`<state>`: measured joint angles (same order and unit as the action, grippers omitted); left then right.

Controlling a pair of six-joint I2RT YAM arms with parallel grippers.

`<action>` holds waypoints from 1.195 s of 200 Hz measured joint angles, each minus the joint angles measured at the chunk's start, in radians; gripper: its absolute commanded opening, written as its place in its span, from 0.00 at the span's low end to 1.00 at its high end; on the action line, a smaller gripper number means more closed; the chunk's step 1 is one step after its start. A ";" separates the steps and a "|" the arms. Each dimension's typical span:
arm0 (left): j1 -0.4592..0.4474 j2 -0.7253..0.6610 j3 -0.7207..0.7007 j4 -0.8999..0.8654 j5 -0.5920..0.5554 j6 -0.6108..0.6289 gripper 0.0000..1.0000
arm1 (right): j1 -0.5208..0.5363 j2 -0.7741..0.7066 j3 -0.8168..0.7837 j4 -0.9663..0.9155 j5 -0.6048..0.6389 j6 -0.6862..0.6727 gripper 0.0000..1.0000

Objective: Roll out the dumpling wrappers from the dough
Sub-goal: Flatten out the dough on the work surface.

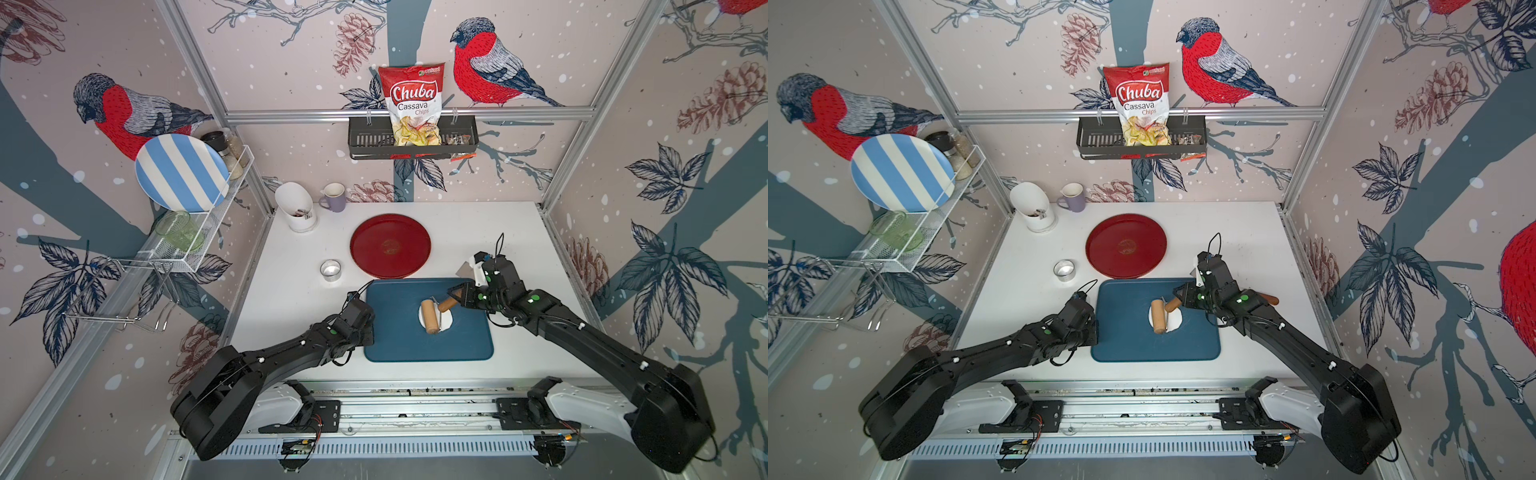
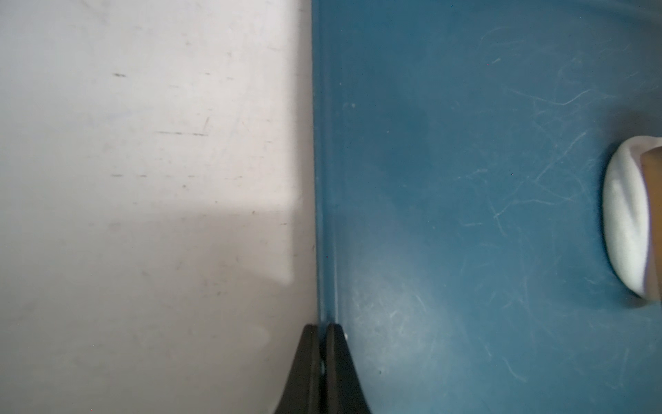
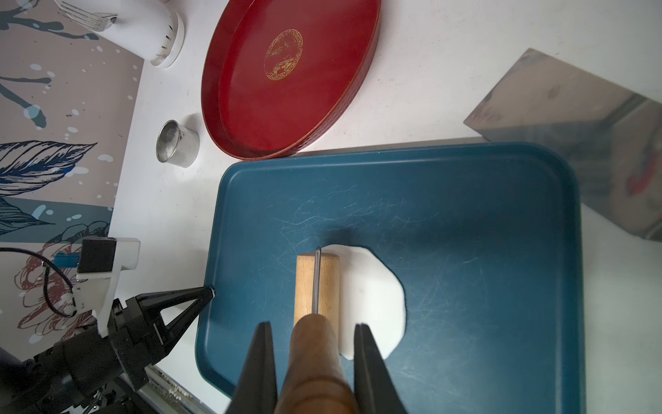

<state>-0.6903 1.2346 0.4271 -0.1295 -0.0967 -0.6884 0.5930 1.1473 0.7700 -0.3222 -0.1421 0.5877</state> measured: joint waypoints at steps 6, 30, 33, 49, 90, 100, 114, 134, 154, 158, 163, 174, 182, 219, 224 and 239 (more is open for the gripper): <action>0.000 0.000 0.000 0.001 -0.001 0.001 0.00 | 0.000 0.005 0.000 0.001 0.005 0.005 0.00; 0.000 0.001 0.000 0.005 -0.002 0.002 0.00 | 0.001 0.027 0.003 0.015 0.007 0.014 0.00; 0.000 0.001 0.000 0.005 -0.002 0.003 0.00 | 0.001 0.031 0.003 0.018 0.005 0.014 0.00; 0.000 0.001 -0.002 0.008 -0.004 0.006 0.00 | 0.002 0.045 0.006 0.027 0.005 0.018 0.00; 0.000 0.000 -0.002 0.010 -0.008 0.006 0.00 | 0.016 0.062 0.014 0.024 0.018 0.021 0.00; 0.000 -0.001 -0.002 0.010 -0.008 0.006 0.00 | 0.021 0.065 0.016 0.023 0.025 0.023 0.00; 0.000 -0.003 -0.004 0.011 -0.009 0.006 0.00 | 0.031 0.066 0.018 0.019 0.038 0.025 0.00; 0.000 -0.005 -0.004 0.010 -0.012 0.006 0.00 | 0.050 0.080 0.029 0.006 0.062 0.033 0.00; 0.000 -0.005 -0.004 0.007 -0.018 0.006 0.00 | 0.076 0.101 0.046 -0.003 0.093 0.039 0.00; 0.000 -0.005 -0.004 0.006 -0.019 0.006 0.00 | 0.081 0.106 0.050 -0.003 0.098 0.040 0.00; 0.000 -0.006 -0.004 0.005 -0.023 0.007 0.00 | 0.086 0.111 0.052 -0.003 0.104 0.041 0.00; 0.000 -0.006 -0.005 0.004 -0.029 0.007 0.00 | 0.100 0.118 0.056 -0.001 0.118 0.045 0.00; 0.000 -0.006 -0.005 0.003 -0.031 0.007 0.00 | 0.106 0.121 0.058 -0.001 0.126 0.047 0.00; 0.000 -0.006 -0.005 0.002 -0.036 0.007 0.00 | 0.133 0.132 0.068 -0.003 0.163 0.067 0.00; 0.000 -0.006 -0.005 0.002 -0.037 0.007 0.00 | 0.138 0.135 0.070 -0.004 0.169 0.069 0.00; 0.000 -0.006 -0.005 0.001 -0.038 0.007 0.00 | 0.155 0.143 0.079 -0.006 0.191 0.074 0.00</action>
<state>-0.6903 1.2282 0.4225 -0.1284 -0.1345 -0.6811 0.7479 1.2907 0.8490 -0.3283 0.0486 0.6613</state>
